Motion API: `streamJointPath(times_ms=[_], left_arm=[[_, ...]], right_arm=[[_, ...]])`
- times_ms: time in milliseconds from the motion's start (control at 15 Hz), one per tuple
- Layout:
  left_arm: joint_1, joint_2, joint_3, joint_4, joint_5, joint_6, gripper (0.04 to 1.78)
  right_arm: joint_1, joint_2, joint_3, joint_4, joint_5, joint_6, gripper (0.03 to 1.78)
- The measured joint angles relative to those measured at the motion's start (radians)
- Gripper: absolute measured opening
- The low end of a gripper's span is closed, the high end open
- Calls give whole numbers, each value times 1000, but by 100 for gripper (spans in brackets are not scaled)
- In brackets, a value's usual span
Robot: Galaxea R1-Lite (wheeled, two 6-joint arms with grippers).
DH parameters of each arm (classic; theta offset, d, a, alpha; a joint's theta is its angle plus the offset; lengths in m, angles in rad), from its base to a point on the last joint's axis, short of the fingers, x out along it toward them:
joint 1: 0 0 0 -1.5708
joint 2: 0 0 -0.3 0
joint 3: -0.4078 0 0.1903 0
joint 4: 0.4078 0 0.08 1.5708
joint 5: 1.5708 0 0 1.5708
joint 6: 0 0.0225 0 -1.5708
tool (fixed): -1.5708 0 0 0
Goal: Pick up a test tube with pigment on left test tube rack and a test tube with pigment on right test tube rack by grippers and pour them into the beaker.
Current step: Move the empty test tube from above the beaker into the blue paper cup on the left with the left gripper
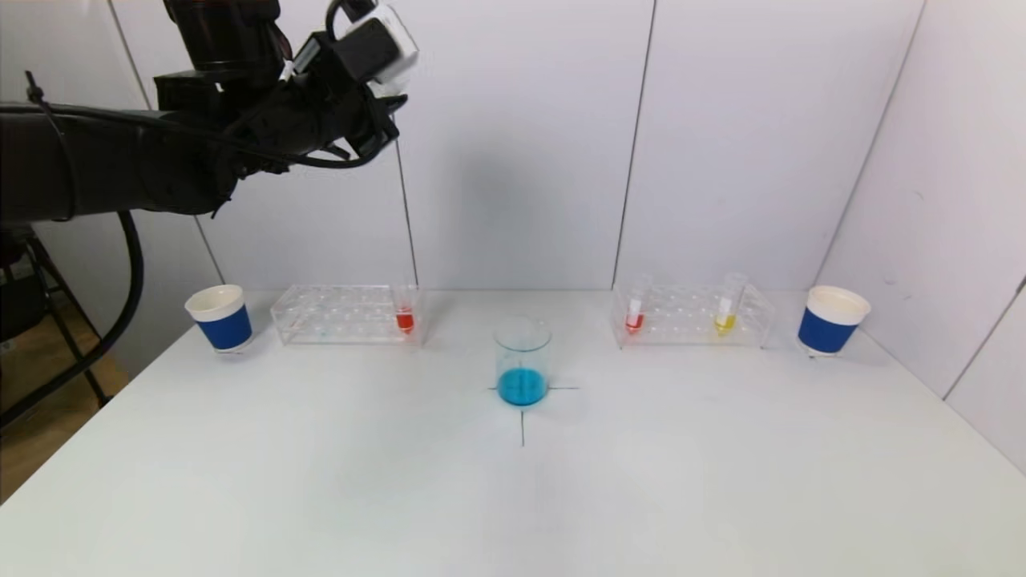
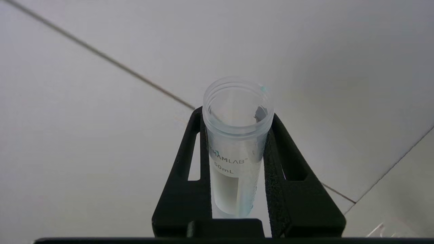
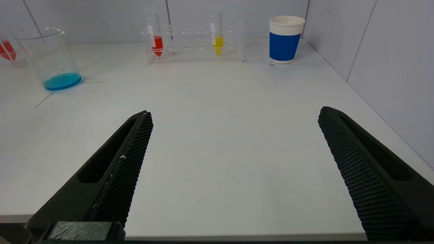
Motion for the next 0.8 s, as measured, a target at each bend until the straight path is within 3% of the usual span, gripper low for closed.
streamJointPath(times_ms=[400, 800], left_arm=[[52, -76, 68, 3, 274, -457, 46], [231, -160, 242, 6, 299, -620, 46]], right_arm=[[0, 0, 0, 0, 0, 0, 177], [1, 0, 0, 0, 0, 0, 177]])
